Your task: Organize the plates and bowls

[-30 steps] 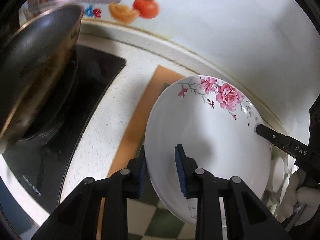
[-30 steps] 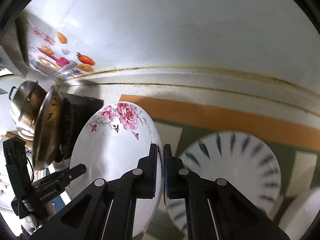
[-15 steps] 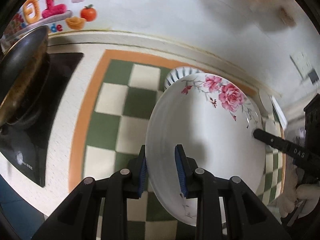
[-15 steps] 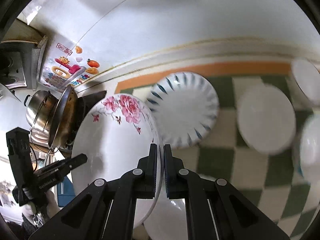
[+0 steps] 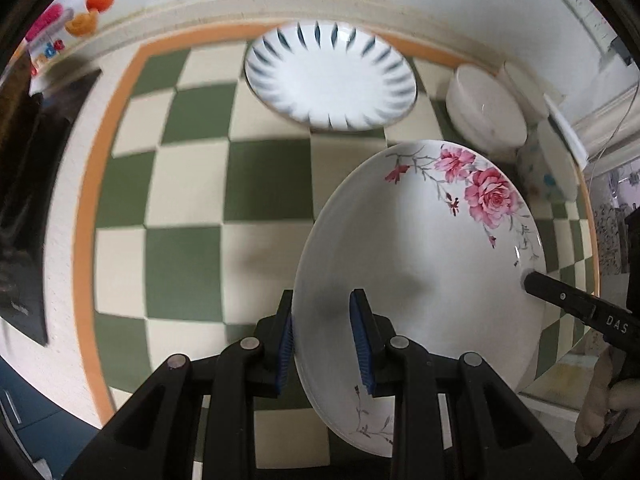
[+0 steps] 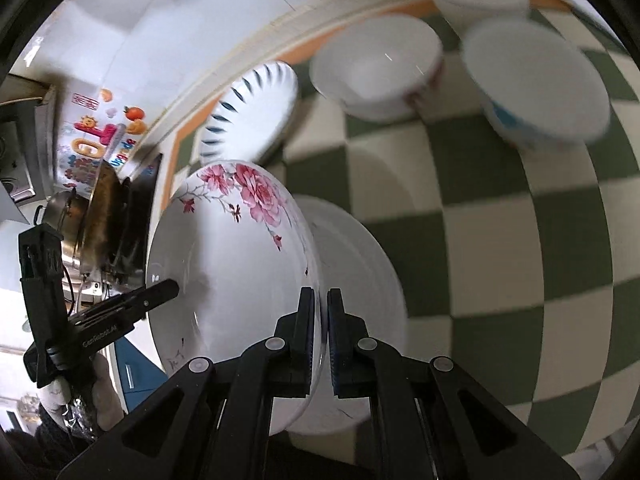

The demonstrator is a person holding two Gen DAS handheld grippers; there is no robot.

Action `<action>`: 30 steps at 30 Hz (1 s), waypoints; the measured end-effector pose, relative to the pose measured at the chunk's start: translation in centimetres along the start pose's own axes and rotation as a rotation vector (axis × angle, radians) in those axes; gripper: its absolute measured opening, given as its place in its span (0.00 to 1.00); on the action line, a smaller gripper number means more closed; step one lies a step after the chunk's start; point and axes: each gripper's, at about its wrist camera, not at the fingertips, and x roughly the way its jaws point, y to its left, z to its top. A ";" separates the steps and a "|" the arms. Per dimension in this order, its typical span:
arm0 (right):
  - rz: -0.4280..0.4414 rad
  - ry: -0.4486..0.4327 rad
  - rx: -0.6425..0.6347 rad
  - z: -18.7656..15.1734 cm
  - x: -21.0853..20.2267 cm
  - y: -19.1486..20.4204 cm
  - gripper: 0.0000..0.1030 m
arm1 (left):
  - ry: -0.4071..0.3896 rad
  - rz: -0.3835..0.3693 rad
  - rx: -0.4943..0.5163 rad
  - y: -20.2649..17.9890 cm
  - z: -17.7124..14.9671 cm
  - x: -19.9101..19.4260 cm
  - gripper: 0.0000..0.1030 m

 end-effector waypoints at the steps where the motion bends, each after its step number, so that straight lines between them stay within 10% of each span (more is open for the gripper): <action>1: -0.006 0.007 0.005 -0.3 0.2 -0.4 0.08 | 0.016 0.001 -0.006 -0.1 -0.2 0.5 0.24; 30: -0.170 0.131 -0.033 -0.3 1.4 0.1 0.10 | 0.119 0.138 0.073 -2.9 0.7 4.1 0.24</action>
